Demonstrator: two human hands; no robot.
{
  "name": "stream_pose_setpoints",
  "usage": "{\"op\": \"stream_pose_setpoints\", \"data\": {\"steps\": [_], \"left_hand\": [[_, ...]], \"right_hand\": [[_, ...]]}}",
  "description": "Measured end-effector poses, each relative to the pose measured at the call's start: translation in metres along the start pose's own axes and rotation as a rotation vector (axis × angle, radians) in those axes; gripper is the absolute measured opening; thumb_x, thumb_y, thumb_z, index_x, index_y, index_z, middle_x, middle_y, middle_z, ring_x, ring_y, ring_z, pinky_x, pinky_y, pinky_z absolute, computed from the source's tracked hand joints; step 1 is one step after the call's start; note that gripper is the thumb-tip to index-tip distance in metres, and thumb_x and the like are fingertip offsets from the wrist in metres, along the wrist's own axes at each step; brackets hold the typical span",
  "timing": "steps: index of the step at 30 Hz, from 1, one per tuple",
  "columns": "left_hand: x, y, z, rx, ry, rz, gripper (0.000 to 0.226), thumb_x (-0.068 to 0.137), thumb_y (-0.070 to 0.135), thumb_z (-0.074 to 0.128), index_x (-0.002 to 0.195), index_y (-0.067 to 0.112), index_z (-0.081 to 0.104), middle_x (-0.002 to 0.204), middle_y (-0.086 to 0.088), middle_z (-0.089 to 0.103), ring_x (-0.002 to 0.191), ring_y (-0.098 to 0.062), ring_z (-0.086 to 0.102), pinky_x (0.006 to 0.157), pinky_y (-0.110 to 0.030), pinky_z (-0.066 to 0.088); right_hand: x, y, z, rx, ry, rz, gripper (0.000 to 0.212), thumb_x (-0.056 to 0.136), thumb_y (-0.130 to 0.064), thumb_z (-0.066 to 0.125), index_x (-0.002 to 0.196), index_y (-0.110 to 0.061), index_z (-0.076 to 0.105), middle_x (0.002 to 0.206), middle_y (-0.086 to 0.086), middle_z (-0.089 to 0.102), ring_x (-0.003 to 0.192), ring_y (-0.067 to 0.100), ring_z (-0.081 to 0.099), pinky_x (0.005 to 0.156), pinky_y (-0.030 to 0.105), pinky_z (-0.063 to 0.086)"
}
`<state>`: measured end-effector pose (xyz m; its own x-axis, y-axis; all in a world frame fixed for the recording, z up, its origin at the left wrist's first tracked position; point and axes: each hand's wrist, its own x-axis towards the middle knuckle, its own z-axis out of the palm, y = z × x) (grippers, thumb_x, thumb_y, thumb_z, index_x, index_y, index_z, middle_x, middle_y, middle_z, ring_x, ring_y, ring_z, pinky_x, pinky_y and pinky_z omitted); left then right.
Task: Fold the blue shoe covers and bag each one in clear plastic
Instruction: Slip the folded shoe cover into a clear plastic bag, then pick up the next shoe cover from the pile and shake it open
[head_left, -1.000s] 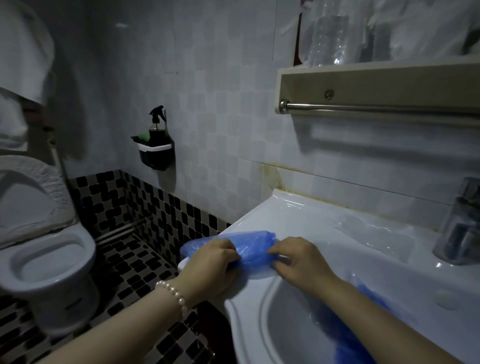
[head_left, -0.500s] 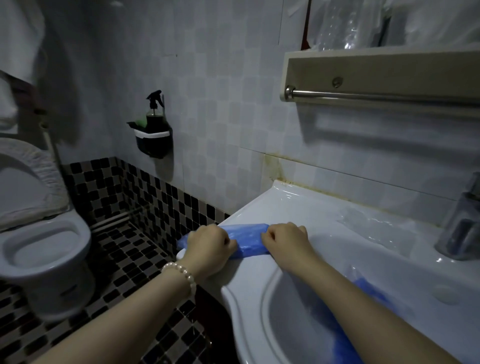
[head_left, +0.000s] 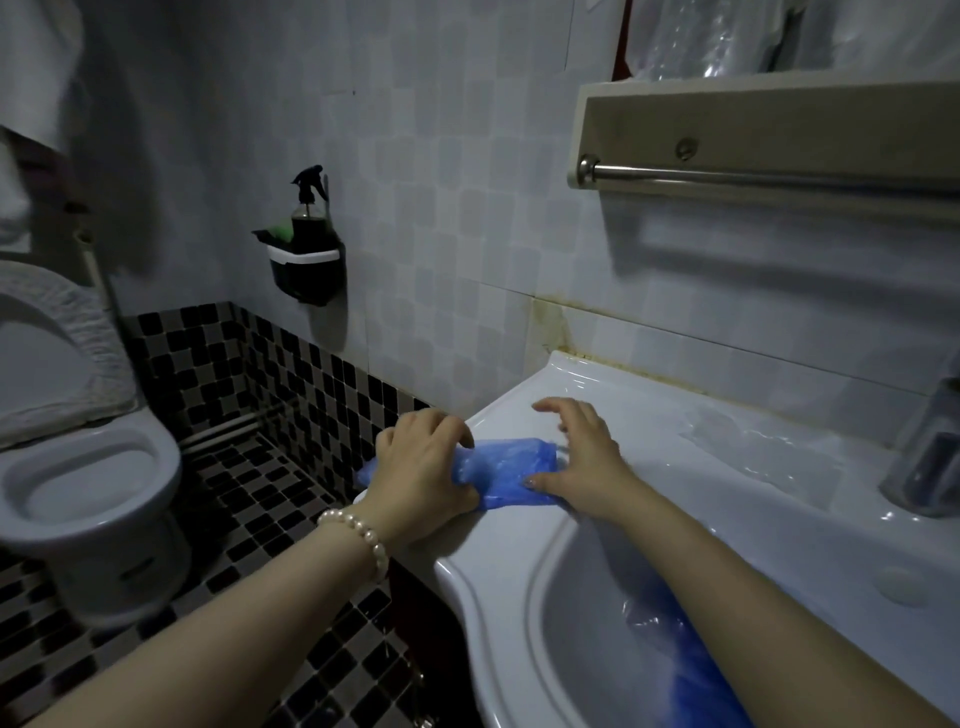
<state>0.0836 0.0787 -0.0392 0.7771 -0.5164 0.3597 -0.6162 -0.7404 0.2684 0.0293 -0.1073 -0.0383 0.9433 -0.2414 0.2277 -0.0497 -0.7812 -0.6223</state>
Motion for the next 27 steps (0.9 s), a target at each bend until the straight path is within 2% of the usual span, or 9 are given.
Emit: {"op": "stream_pose_setpoints", "data": {"steps": [2, 4, 7, 12, 15, 18, 21, 23, 27], "left_hand": [[0.005, 0.001, 0.0, -0.041, -0.03, 0.061, 0.026, 0.07, 0.028, 0.072, 0.085, 0.03, 0.051, 0.121, 0.009, 0.048, 0.119, -0.013, 0.039, 0.084, -0.022, 0.014], [0.006, 0.0, 0.002, -0.122, -0.046, 0.087, 0.029, 0.07, 0.017, 0.071, 0.071, 0.03, 0.045, 0.118, 0.004, 0.055, 0.113, -0.014, 0.047, 0.087, -0.019, 0.021], [0.005, -0.004, 0.0, -0.306, -0.071, 0.047, 0.028, 0.073, 0.004, 0.069, 0.084, 0.023, 0.051, 0.114, 0.002, 0.058, 0.106, -0.014, 0.053, 0.08, -0.015, 0.038], [0.001, -0.005, 0.0, -0.348, -0.031, 0.038, 0.029, 0.074, -0.005, 0.062, 0.097, 0.012, 0.059, 0.094, 0.005, 0.057, 0.089, -0.011, 0.054, 0.066, -0.007, 0.039], [0.0, -0.007, 0.002, -0.304, 0.039, 0.071, 0.027, 0.072, -0.006, 0.063, 0.091, 0.012, 0.063, 0.09, 0.003, 0.06, 0.087, -0.016, 0.057, 0.074, -0.022, 0.047], [-0.001, -0.006, 0.003, -0.293, 0.092, 0.1, 0.032, 0.07, -0.008, 0.062, 0.09, 0.016, 0.057, 0.083, 0.009, 0.053, 0.082, -0.018, 0.056, 0.072, -0.032, 0.048], [-0.002, -0.004, 0.002, -0.239, 0.136, 0.137, 0.035, 0.071, -0.01, 0.059, 0.098, 0.013, 0.058, 0.08, 0.009, 0.053, 0.075, -0.016, 0.052, 0.066, -0.032, 0.043], [-0.002, -0.005, 0.003, -0.206, 0.159, 0.213, 0.036, 0.066, -0.014, 0.058, 0.088, 0.014, 0.066, 0.077, 0.006, 0.058, 0.07, -0.014, 0.049, 0.066, -0.03, 0.037], [-0.001, -0.01, 0.006, -0.231, 0.12, 0.242, 0.035, 0.062, -0.016, 0.058, 0.071, 0.014, 0.074, 0.078, 0.0, 0.062, 0.071, -0.02, 0.059, 0.066, -0.035, 0.047]], "right_hand": [[0.003, -0.002, -0.002, 0.176, -0.111, -0.009, 0.073, 0.072, -0.006, 0.078, 0.129, -0.033, 0.04, 0.135, -0.006, 0.041, 0.124, 0.017, 0.043, 0.093, 0.025, 0.05], [0.001, -0.002, -0.001, 0.346, -0.15, -0.024, 0.066, 0.073, 0.005, 0.074, 0.123, -0.027, 0.045, 0.125, -0.007, 0.05, 0.119, 0.015, 0.049, 0.076, 0.011, 0.051], [-0.002, 0.0, -0.001, 0.388, -0.116, -0.037, 0.054, 0.073, 0.009, 0.072, 0.113, -0.022, 0.052, 0.113, -0.006, 0.056, 0.102, 0.01, 0.056, 0.068, 0.007, 0.05], [-0.006, 0.003, 0.005, 0.345, -0.023, -0.044, 0.046, 0.074, 0.007, 0.073, 0.114, -0.017, 0.066, 0.109, 0.0, 0.056, 0.09, 0.011, 0.055, 0.069, 0.005, 0.048], [-0.007, 0.004, 0.008, 0.325, 0.024, -0.057, 0.049, 0.074, 0.006, 0.073, 0.111, -0.025, 0.065, 0.107, -0.001, 0.054, 0.093, 0.013, 0.054, 0.074, 0.007, 0.049], [-0.009, 0.005, 0.01, 0.348, 0.04, -0.061, 0.059, 0.075, 0.007, 0.072, 0.116, -0.034, 0.06, 0.108, -0.002, 0.051, 0.098, 0.016, 0.054, 0.08, 0.014, 0.052], [-0.011, 0.003, 0.012, 0.303, 0.062, -0.083, 0.039, 0.076, 0.009, 0.068, 0.099, -0.023, 0.069, 0.092, -0.004, 0.049, 0.087, 0.012, 0.052, 0.072, 0.011, 0.05], [-0.011, 0.002, 0.012, 0.306, 0.079, -0.091, 0.024, 0.075, 0.012, 0.067, 0.085, -0.009, 0.074, 0.085, -0.004, 0.046, 0.078, 0.009, 0.05, 0.065, 0.008, 0.047], [-0.009, 0.005, 0.011, 0.323, 0.1, -0.101, 0.018, 0.069, 0.02, 0.066, 0.07, 0.004, 0.073, 0.08, -0.003, 0.047, 0.072, 0.009, 0.05, 0.061, 0.009, 0.045]]}}
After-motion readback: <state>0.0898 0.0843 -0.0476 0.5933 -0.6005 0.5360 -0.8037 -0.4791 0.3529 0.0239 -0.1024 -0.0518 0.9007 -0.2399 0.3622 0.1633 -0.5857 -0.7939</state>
